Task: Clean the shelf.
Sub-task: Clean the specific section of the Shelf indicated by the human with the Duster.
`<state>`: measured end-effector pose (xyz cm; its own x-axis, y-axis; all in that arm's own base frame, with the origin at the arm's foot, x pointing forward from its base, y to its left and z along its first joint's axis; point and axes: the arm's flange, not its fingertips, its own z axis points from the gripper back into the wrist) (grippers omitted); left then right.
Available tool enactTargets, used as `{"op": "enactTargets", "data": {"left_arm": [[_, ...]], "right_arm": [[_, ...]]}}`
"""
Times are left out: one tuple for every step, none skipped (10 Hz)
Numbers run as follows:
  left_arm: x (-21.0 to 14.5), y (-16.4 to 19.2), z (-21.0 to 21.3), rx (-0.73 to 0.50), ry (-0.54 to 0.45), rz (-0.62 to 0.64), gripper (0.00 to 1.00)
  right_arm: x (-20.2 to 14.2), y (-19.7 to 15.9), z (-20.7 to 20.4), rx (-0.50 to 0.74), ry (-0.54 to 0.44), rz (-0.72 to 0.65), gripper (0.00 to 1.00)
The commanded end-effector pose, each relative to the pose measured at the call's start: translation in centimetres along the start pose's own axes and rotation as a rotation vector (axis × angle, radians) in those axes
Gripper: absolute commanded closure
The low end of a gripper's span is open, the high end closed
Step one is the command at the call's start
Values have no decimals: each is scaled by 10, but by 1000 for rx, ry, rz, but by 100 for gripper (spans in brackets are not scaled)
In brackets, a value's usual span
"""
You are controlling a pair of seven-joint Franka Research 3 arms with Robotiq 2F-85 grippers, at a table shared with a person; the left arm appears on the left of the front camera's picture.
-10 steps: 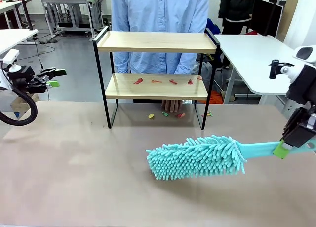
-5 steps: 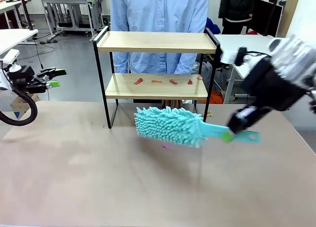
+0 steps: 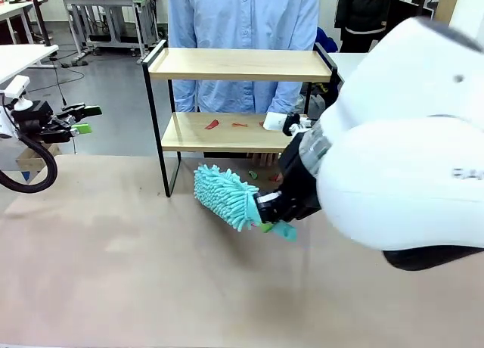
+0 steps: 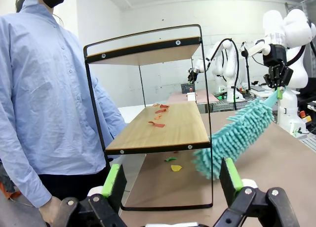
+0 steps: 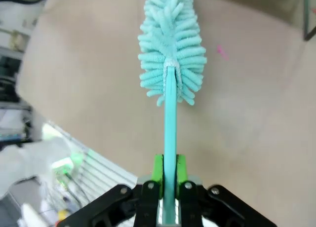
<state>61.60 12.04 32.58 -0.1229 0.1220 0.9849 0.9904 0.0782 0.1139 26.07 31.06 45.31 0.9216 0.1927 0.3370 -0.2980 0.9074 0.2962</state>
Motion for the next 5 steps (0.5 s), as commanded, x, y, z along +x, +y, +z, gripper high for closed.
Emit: {"op": "enactTargets", "data": {"left_arm": [[2,-2,-1,-8,11,-15,0],[2,-2,-1,-8,11,-15,0],[2,-2,-1,-8,11,-15,0],[2,-2,-1,-8,11,-15,0],[2,-2,-1,-8,11,-15,0]], "right_arm": [[-8,-1,12,-24,21,46,87],[-8,-1,12,-24,21,46,87],[-8,-1,12,-24,21,46,87],[-8,-1,12,-24,21,46,87],[-8,-1,12,-24,21,46,87]]}}
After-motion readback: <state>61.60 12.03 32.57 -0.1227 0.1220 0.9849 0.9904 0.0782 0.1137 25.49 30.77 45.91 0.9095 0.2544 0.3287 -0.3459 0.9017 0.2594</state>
